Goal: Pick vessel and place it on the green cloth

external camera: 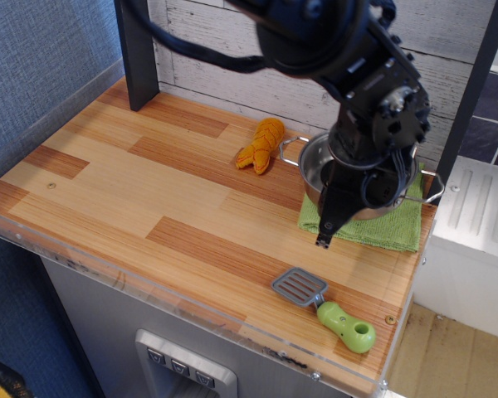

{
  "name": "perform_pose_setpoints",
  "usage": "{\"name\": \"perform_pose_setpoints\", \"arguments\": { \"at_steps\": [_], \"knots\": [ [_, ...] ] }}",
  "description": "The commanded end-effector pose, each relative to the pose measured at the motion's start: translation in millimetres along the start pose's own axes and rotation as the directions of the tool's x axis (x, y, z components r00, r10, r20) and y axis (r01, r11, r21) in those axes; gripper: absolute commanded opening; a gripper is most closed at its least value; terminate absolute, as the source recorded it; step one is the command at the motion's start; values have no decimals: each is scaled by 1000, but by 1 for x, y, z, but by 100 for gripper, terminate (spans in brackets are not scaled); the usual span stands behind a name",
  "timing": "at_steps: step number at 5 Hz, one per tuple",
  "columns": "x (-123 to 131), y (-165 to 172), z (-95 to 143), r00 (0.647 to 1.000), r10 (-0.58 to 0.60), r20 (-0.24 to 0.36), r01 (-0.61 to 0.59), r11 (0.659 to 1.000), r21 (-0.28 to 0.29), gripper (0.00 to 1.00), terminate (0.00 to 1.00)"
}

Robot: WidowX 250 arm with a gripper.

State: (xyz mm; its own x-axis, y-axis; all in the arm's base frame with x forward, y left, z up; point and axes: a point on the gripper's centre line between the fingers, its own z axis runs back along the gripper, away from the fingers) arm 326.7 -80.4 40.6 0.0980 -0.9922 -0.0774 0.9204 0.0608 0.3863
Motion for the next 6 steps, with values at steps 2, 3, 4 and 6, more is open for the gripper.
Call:
{"name": "perform_pose_setpoints", "arguments": {
  "at_steps": [2, 3, 4, 6],
  "knots": [
    [4, 18, 0, 999, 40, -36, -38, 997, 67, 100, 0],
    [2, 18, 3, 997, 65, -45, -61, 995, 84, 100, 0],
    [-2, 19, 6, 996, 86, -39, -82, 992, 97, 100, 0],
    [-8, 20, 23, 996, 92, -7, -91, 990, 112, 100, 0]
  ]
}}
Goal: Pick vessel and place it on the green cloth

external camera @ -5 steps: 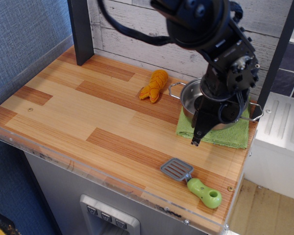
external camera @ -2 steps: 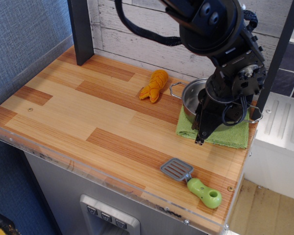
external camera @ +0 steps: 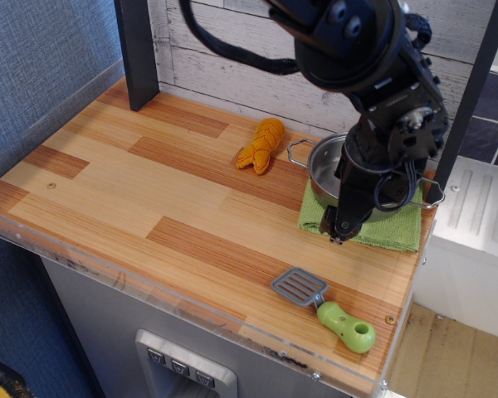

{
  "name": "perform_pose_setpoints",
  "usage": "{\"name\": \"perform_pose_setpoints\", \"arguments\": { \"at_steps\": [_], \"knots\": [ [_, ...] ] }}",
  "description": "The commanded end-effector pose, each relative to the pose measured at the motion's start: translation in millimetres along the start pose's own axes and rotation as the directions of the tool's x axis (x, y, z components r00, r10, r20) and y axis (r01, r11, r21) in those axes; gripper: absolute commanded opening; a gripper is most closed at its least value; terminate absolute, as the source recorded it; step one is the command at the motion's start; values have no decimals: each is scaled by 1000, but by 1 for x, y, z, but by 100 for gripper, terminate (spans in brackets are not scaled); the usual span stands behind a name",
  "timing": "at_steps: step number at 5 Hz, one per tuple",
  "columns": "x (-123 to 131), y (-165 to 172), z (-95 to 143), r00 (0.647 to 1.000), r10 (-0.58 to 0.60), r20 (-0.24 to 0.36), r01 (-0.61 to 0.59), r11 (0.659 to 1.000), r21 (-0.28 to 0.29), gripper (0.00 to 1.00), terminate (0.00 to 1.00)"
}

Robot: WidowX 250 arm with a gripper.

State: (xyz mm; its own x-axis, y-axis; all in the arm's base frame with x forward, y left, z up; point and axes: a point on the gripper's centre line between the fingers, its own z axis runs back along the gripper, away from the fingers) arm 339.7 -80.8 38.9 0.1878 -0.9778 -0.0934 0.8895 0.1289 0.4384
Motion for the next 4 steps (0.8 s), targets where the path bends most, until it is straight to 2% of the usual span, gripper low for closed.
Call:
{"name": "perform_pose_setpoints", "arguments": {
  "at_steps": [1, 2, 3, 4],
  "knots": [
    [-15, 18, 52, 998, 8, 63, -14, 996, 88, 100, 0],
    [-31, 28, 77, 991, 48, 126, -55, 997, 52, 100, 0],
    [-55, 42, 102, 973, 157, 169, -158, 987, -12, 100, 0],
    [-74, 48, 113, 967, 204, 149, -204, 979, -19, 100, 0]
  ]
}}
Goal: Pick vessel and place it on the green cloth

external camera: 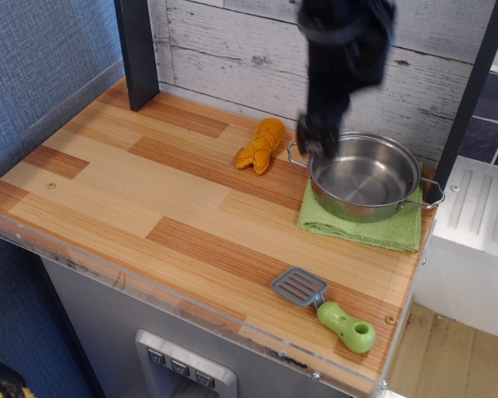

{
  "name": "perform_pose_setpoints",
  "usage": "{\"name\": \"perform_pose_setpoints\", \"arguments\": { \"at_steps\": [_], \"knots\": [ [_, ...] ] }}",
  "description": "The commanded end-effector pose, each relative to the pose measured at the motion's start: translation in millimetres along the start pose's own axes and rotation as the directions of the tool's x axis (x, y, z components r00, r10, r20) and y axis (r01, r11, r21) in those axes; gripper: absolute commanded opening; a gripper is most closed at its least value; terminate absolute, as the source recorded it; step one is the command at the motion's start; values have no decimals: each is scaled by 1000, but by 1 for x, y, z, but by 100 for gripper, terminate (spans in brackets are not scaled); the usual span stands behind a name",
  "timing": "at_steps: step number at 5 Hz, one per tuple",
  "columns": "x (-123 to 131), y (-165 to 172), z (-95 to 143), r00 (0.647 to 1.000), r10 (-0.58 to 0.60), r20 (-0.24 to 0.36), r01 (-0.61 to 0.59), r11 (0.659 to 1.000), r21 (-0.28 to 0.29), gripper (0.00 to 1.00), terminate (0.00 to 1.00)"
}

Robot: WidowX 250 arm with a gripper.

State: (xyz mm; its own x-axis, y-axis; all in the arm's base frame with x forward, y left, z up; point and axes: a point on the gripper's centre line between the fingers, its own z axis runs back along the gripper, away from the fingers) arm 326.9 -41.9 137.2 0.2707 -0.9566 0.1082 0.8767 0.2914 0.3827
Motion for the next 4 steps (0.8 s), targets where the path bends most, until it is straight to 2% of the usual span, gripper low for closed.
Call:
{"name": "perform_pose_setpoints", "arguments": {
  "at_steps": [1, 3, 4],
  "knots": [
    [-18, 13, 30, 999, 39, 10, -40, 997, 59, 100, 0],
    [-18, 13, 30, 999, 39, 10, -40, 997, 59, 100, 0],
    [-18, 13, 30, 999, 39, 10, -40, 997, 59, 100, 100]
  ]
}}
